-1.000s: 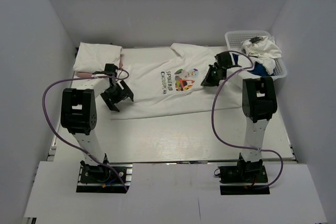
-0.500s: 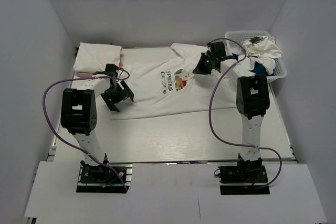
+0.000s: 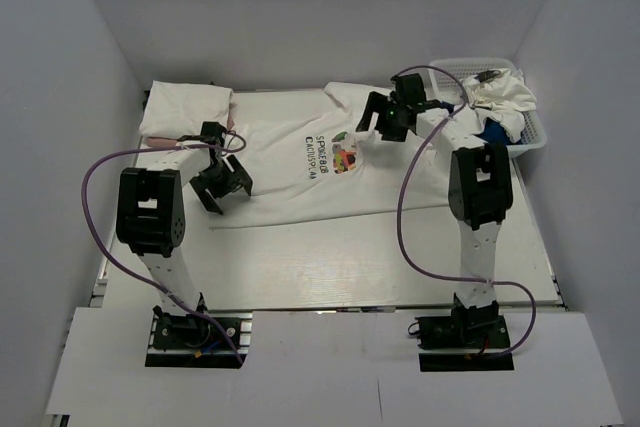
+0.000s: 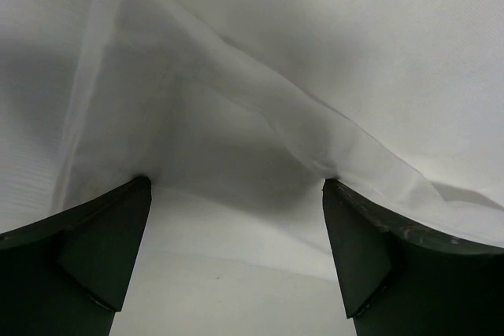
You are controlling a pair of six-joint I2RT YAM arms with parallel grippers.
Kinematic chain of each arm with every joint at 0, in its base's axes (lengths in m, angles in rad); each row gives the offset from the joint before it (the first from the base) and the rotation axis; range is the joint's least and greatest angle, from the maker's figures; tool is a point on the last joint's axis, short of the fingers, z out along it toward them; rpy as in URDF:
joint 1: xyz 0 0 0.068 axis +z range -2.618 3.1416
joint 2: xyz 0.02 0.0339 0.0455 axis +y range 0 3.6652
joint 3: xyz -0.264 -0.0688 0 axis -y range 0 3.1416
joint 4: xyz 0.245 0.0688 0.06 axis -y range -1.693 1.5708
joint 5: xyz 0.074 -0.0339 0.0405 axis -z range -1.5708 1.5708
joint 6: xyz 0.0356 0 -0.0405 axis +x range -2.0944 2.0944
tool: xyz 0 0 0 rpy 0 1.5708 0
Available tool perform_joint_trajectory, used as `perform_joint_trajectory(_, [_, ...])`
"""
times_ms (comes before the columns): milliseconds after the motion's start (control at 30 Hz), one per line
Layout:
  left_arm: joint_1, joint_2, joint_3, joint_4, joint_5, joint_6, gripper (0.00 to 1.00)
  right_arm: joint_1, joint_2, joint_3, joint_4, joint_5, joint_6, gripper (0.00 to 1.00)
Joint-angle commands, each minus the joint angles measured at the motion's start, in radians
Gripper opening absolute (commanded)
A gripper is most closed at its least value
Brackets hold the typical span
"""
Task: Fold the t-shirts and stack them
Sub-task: Fold the flattened tshirt in 1/3 of the way
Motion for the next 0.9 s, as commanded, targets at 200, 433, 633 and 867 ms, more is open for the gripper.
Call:
perform_joint_trajectory(200, [0.001,-0.019,0.042,-0.029,-0.091,0.021,1.00,-0.065,-0.304,-0.393,0.023,0.227,-0.039,0.91])
perform_joint_trajectory(433, [0.001,0.000,-0.012,0.022,-0.033,0.021,1.00,-0.129,-0.281,-0.519,-0.020,0.070,0.001,0.91])
perform_joint_trajectory(633, [0.001,-0.071,-0.118,0.013,-0.044,-0.001,1.00,-0.139,-0.392,-0.712,-0.061,0.118,0.037,0.91])
perform_joint_trajectory(867, [0.001,-0.228,-0.337,-0.081,-0.044,-0.079,1.00,-0.129,-0.687,-1.083,-0.169,0.029,0.113,0.91])
